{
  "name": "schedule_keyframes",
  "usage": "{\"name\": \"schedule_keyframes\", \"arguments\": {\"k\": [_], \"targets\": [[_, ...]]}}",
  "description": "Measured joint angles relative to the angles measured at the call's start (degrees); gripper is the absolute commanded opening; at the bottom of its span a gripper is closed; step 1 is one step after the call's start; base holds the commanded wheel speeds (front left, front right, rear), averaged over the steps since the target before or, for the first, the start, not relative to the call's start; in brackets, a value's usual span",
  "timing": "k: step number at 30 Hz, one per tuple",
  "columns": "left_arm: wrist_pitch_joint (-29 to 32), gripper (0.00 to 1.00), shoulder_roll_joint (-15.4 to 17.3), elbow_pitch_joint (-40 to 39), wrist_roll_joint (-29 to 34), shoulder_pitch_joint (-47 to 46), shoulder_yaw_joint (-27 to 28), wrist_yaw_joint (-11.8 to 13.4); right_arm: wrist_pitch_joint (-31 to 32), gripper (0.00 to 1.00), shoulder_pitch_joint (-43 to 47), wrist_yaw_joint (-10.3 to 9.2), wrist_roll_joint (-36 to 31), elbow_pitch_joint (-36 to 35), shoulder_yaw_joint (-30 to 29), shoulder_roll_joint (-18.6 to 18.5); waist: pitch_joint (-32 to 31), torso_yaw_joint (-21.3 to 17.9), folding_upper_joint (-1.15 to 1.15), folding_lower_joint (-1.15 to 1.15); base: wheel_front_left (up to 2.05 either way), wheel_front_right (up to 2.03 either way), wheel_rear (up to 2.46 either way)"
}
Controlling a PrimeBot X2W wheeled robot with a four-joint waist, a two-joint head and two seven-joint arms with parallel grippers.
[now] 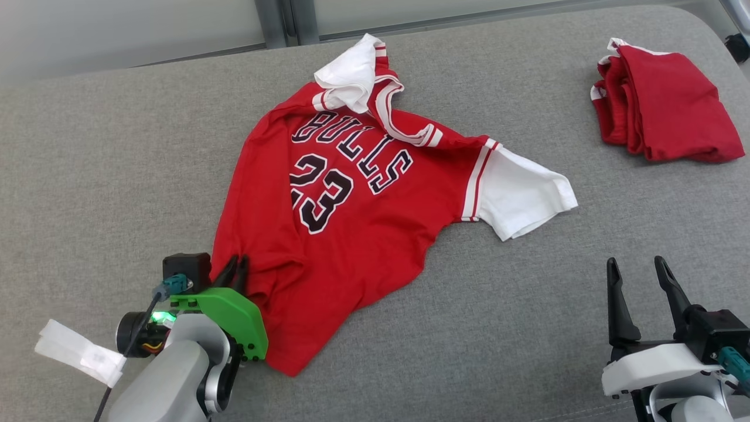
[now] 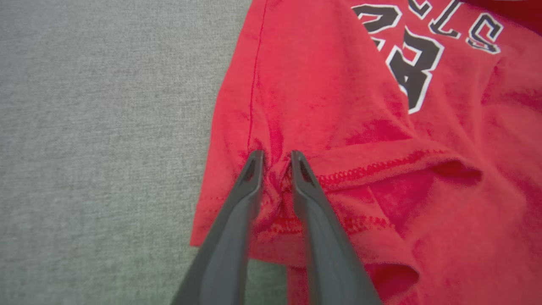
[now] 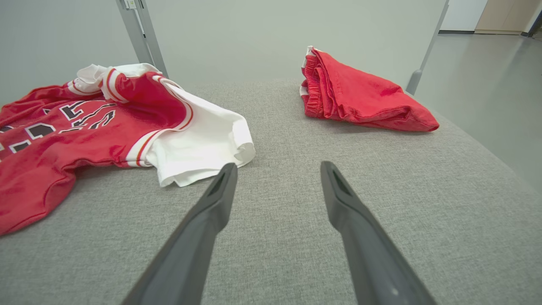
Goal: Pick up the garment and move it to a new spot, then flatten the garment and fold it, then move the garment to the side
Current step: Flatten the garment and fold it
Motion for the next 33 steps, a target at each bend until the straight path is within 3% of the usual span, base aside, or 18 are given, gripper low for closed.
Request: {"name": "schedule_keyframes", "arguments": {"k": [8, 17, 32, 33], "targets": [[-2.9, 0.00, 2.2, -5.5, -4.0, 0.7, 5.0, 0.2, 0.0, 1.00, 0.1, 0.00, 0.3, 0.0, -0.5, 0.0, -0.4, 0.7, 0.00, 0.00, 0.00, 0.00, 0.00], [-3.7, 0.00, 8.7, -11.0, -3.6, -4.9, 10.5, 3.4, 0.0, 1.00, -0.7, 0.00, -0.3, -0.5, 0.0, 0.0, 1.6, 1.6, 0.00, 0.00, 0.00, 0.00, 0.00], [-8.5, 0.00, 10.8, 8.7, -0.4, -20.4, 15.7, 1.5, 0.0, 1.00, -3.8, 0.00, -1.3, -0.6, 0.8, 0.0, 8.4, -0.6, 0.00, 0.00, 0.00, 0.00, 0.00], [-8.5, 0.19, 10.6, 9.8, 0.1, -20.8, 15.9, 1.2, 0.0, 1.00, -3.8, 0.00, -1.3, -0.6, 0.8, 0.0, 8.7, -0.8, 0.00, 0.00, 0.00, 0.00, 0.00]]}}
